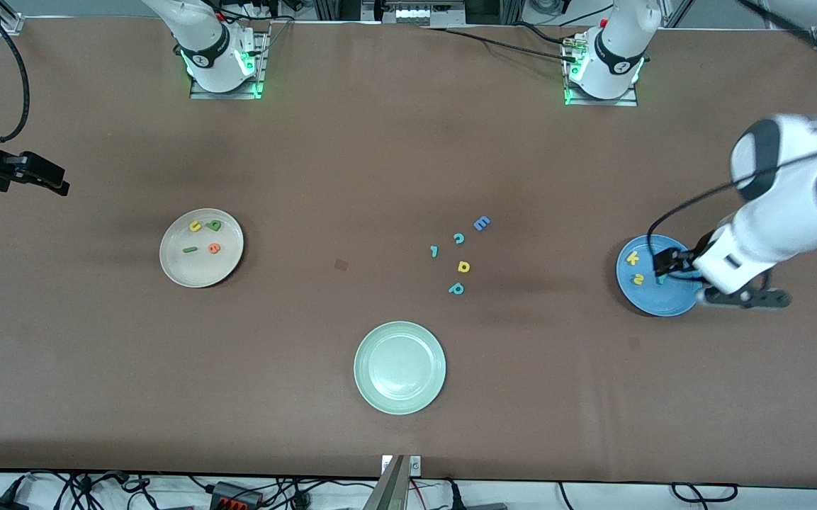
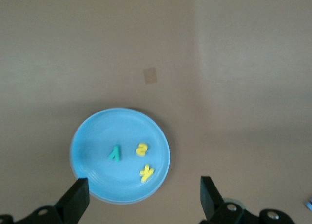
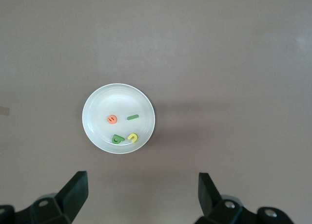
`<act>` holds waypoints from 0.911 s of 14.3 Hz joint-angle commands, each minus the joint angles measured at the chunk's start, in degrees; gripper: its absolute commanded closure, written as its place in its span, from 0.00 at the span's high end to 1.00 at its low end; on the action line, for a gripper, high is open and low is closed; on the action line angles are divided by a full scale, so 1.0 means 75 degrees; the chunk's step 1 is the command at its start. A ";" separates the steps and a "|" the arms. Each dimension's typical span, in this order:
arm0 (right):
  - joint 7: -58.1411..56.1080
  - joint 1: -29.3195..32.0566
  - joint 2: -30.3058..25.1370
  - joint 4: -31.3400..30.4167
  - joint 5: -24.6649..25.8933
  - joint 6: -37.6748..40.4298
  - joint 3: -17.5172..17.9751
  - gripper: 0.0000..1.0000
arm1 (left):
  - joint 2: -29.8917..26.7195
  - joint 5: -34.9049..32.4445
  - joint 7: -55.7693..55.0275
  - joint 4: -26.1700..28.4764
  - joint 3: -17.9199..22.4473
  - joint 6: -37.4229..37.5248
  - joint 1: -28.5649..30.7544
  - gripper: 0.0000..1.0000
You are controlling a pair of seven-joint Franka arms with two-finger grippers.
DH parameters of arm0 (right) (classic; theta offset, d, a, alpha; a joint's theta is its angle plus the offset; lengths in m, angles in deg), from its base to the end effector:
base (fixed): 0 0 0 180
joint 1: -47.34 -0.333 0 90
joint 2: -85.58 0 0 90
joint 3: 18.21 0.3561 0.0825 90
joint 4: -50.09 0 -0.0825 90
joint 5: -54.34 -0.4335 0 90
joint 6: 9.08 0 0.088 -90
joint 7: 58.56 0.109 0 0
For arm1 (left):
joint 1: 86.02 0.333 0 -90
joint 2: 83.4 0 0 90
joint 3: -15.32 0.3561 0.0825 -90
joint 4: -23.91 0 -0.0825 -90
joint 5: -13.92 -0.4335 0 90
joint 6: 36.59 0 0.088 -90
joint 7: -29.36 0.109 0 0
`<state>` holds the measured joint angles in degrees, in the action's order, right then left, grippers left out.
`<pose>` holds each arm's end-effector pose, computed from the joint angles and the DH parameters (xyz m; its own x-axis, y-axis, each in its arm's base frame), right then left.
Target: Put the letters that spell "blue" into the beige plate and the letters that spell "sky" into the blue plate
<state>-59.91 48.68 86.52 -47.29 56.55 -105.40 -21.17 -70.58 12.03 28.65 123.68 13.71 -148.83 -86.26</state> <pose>0.6114 -0.0496 0.5947 0.9982 -0.0472 -0.0359 -0.0458 -0.9982 0.0382 0.6785 -0.0184 0.4621 0.9995 -0.0317 -0.0058 -0.0318 -0.9992 -0.0243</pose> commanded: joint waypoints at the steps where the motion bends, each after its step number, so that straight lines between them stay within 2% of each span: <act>1: -0.0137 0.0080 -0.0020 0.0059 0.0034 0.0010 0.0079 1.00 | -0.0899 0.0077 0.0094 0.0161 0.0004 0.0573 0.0021 1.00; 5: -0.0137 0.0080 -0.0020 0.0071 0.0034 -0.0001 0.0079 1.00 | -0.1275 0.0077 0.0129 0.0267 0.0004 0.0668 0.0067 1.00; 13: -0.0195 0.0080 -0.0043 0.0083 0.0034 0.0010 0.0091 1.00 | -0.1288 0.0077 0.0118 0.0232 0.0004 0.0692 0.0067 1.00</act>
<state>-60.45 48.68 86.50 -47.24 56.55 -105.48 -21.17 -79.33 12.03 28.68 124.75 13.74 -143.66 -86.05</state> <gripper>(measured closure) 0.000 0.000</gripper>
